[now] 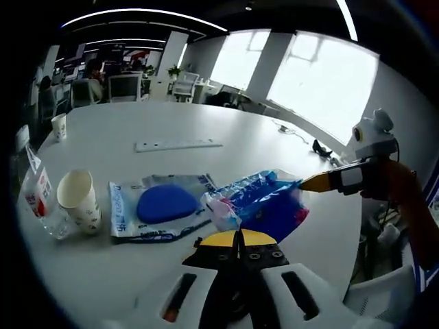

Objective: Arrange the tabletop items into an orderly group along one side of the table until the central work area is clear of visible clutter.

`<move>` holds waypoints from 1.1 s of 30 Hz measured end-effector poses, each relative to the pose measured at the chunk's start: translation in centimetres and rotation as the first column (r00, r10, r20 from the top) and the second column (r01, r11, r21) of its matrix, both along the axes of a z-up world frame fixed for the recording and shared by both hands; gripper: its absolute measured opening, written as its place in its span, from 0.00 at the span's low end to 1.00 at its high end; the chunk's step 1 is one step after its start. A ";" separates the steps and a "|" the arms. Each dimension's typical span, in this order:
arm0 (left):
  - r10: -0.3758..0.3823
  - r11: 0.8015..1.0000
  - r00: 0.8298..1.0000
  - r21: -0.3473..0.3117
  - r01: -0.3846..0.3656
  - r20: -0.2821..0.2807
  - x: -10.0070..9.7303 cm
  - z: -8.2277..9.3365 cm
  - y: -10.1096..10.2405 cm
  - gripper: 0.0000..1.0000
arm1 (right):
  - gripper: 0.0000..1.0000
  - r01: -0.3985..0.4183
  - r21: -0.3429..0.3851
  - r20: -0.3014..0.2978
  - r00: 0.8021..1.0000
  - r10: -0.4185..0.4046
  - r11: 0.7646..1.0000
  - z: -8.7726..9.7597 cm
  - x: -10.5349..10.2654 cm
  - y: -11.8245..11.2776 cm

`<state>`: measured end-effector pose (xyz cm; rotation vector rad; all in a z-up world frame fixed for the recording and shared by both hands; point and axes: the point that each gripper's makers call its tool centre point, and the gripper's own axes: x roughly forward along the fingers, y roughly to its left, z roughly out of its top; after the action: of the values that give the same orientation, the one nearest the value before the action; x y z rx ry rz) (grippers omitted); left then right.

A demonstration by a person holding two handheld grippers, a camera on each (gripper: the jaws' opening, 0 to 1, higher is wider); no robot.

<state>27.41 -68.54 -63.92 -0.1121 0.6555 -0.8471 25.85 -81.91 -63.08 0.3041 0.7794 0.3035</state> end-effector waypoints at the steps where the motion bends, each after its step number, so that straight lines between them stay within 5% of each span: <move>1: -0.001 1.000 1.000 -0.001 0.001 0.000 0.0 0.0 -0.1 0.00 | 0.00 0.002 -0.001 0.000 1.000 -0.002 1.000 0.0 0.0 -0.2; 33: -0.071 0.997 0.997 -0.041 0.070 -0.019 2.4 -0.6 -5.7 0.00 | 0.00 0.066 -0.059 -0.011 0.998 -0.067 0.996 -1.0 1.8 -5.7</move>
<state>29.83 -74.28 -64.56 -0.1350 0.6650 -0.9285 27.69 -87.57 -64.04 0.2765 0.7883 0.2154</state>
